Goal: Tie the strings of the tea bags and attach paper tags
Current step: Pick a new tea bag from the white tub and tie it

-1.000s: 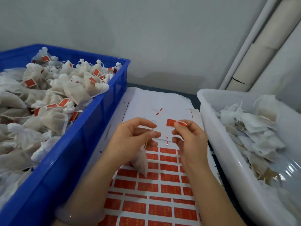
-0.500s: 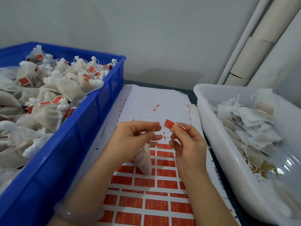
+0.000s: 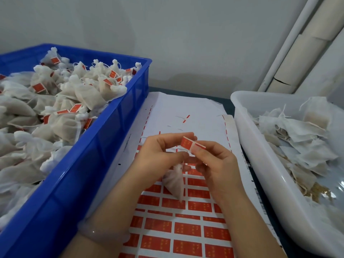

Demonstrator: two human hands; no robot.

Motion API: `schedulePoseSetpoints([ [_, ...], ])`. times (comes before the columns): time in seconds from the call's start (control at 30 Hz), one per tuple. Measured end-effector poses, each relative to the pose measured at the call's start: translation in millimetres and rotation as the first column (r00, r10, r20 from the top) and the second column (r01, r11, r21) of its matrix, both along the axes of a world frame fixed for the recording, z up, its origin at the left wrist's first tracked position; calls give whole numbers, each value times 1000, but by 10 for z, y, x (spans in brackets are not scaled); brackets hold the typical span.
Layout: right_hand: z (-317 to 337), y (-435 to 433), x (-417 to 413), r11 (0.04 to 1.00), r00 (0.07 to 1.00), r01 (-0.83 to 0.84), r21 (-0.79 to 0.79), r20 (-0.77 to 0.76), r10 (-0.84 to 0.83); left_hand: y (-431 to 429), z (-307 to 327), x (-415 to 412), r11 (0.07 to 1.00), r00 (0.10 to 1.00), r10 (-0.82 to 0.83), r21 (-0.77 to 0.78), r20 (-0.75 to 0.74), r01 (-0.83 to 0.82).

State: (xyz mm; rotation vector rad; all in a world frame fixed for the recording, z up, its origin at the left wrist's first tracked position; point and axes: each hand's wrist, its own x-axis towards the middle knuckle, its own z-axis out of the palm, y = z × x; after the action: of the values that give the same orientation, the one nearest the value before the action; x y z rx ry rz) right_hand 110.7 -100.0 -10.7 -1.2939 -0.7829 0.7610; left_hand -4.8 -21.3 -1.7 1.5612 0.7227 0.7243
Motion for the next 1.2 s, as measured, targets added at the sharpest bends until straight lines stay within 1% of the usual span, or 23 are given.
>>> schedulePoseSetpoints([
  [0.13, -4, 1, 8, 999, 996, 2, -54, 85, 3, 18, -13, -7, 999, 999, -41, 21, 21, 40],
  [0.23, 3, 1, 5, 997, 994, 13, -72, 110, -5, 15, -14, -12, 998, 997, -64, 29, 45, 63],
  [0.53, -8, 9, 9, 993, 975, 88, -80, 210, -70, -6, 7, -1, 997, 997, -66, 48, 28, 65],
  [0.8, -4, 6, 31, 993, 971, 60, -103, 237, -34, -16, 10, 12, 994, 998, -70, 78, -5, 70],
  [0.87, -8, 1, 23, 993, 965, 40, -112, 264, -9, -3, 2, 12, 995, 999, -43, 95, 7, 42],
  [0.93, -1, -4, 14, 993, 953, 41, -109, 304, -6, 14, -13, 8, 993, 999, 18, 114, 28, -21],
  [1.0, 8, -6, 18, 994, 947, 56, -94, 321, -23, 26, -46, 16, 977, 991, 129, 164, 41, -134],
  [1.07, 22, -4, 17, 996, 950, 48, -69, 312, -24, 35, -78, 28, 935, 964, 258, 237, 55, -264],
  [1.1, 28, -5, 15, 998, 948, 43, -56, 319, -22, 38, -88, 32, 916, 953, 297, 263, 61, -303],
  [1.13, 32, -7, 10, 998, 944, 41, -42, 330, -25, 40, -91, 31, 908, 950, 307, 280, 62, -312],
  [1.2, 49, -15, -2, 999, 945, 50, -4, 323, -46, 39, -69, 22, 921, 965, 256, 291, 48, -259],
])
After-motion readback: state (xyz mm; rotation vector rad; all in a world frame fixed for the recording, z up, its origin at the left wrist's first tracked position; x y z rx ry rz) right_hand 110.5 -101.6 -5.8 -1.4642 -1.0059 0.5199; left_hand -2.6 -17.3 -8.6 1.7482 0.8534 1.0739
